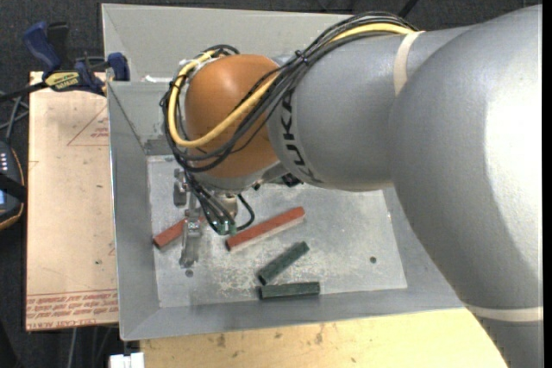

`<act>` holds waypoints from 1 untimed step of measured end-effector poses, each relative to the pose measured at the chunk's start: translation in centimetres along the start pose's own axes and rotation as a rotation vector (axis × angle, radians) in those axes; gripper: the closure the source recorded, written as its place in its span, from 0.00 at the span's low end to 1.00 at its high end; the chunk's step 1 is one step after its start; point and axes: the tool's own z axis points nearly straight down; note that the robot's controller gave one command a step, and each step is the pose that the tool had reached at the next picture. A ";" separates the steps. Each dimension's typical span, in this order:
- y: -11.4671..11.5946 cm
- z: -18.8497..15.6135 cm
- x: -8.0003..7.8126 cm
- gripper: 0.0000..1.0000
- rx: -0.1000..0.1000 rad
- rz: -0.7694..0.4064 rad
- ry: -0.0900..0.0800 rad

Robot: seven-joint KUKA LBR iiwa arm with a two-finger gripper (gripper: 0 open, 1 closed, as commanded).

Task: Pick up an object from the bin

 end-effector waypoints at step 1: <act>-0.1 -0.4 -0.2 0.00 -0.002 0.004 -0.007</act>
Offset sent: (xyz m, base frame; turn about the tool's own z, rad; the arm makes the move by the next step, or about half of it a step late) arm 0.0427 -0.0193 -0.0773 -0.3819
